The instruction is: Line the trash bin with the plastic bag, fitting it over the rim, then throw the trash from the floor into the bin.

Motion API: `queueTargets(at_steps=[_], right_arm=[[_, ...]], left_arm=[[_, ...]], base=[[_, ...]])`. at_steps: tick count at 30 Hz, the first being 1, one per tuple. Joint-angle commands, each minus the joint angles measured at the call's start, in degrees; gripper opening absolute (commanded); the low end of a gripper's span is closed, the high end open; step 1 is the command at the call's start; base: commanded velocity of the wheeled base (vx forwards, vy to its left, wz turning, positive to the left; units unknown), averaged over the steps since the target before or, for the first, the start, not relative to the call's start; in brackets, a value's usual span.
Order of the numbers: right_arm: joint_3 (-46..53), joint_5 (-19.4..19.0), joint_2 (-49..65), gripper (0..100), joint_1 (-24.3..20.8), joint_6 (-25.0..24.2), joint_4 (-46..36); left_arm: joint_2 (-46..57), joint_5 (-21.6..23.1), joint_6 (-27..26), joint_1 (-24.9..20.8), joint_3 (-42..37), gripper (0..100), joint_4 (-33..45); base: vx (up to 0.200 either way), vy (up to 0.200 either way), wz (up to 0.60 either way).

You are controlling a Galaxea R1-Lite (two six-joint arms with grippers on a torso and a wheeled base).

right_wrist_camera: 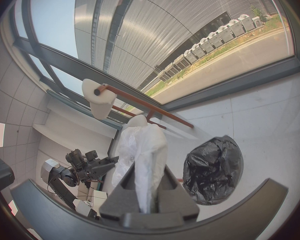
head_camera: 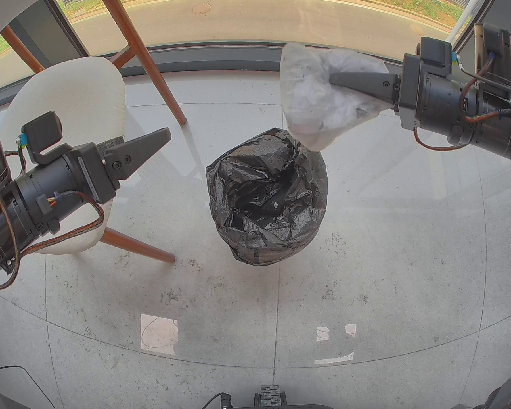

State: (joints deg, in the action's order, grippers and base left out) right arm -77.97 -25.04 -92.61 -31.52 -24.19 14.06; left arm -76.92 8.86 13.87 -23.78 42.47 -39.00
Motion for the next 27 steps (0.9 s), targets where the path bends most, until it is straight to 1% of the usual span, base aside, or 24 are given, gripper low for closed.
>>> queueTargets(at_steps=[1, 4, 7, 9, 10, 11, 12, 14, 18, 20, 22, 23, 25, 27], right_arm=[[-0.25, 0.08, -0.64, 100, -0.82, 0.02, 0.89], [0.28, -0.01, -0.29, 100, -0.82, -0.42, 1.68], [-0.25, -0.19, 1.21, 100, -0.38, -3.94, 1.5], [-0.34, -0.1, 1.47, 100, -0.38, -4.38, 1.59], [-1.22, 0.08, 3.84, 100, 0.24, -7.63, 0.71], [-1.13, 0.17, 4.72, 100, 0.85, -8.16, 0.62], [-0.87, 0.25, 5.69, 100, 1.82, -8.16, 0.62], [0.19, 0.34, 8.15, 100, 5.16, -8.07, 0.45], [5.29, 0.78, 15.09, 100, 13.68, -7.81, 0.53], [9.77, 0.96, 19.66, 100, 18.87, -6.93, 0.62], [15.04, 0.87, 24.32, 100, 22.82, -4.91, 0.62], [18.82, 0.87, 27.48, 100, 24.93, -2.97, 0.71], [27.35, 0.78, 34.34, 100, 28.27, 1.69, 0.8], [35.7, 0.52, 41.46, 100, 29.77, 6.26, 0.53]], left_arm=[[0.19, -0.07, 0.01, 0.05, -0.02, 100, -0.03], [0.28, -0.07, 0.1, 0.14, -0.02, 100, -0.03], [0.99, -0.25, 0.1, 0.58, 0.07, 100, -0.03], [1.07, -0.25, 0.1, 0.76, 0.07, 100, -0.03], [1.86, -0.25, 0.1, 2.51, 0.68, 100, -0.11], [2.22, -0.43, 0.28, 3.13, 1.21, 100, -0.11], [2.92, -0.43, 0.45, 4.01, 1.82, 100, -0.03], [5.38, -0.6, 1.16, 7.61, 2.79, 100, 0.24], [12.06, -1.13, 1.86, 17.28, 2.09, 100, 0.41], [16.54, -1.39, 2.04, 22.03, 0.07, 100, 0.77], [21.46, -1.3, 2.04, 24.93, -3.45, 100, 1.82], [24.98, -1.04, 2.04, 26.16, -5.91, 100, 2.7], [32.54, -0.86, 2.12, 27.12, -11.1, 100, 6.48], [40.1, -0.95, 2.12, 27.12, -16.28, 100, 12.19]], base=[[0.0, 0.0, 0.0], [0.0, 0.0, 0.0], [0.0, 0.0, 0.0], [0.0, 0.0, 0.0], [0.0, 0.0, 0.0], [0.0, 0.0, 0.0], [0.0, 0.0, 0.0], [0.0, 0.0, 0.0], [0.0, 0.0, 0.0], [0.0, 0.0, 0.0], [0.0, 0.0, 0.0], [0.0, 0.0, 0.0], [0.0, 0.0, 0.0], [0.0, 0.0, 0.0]])
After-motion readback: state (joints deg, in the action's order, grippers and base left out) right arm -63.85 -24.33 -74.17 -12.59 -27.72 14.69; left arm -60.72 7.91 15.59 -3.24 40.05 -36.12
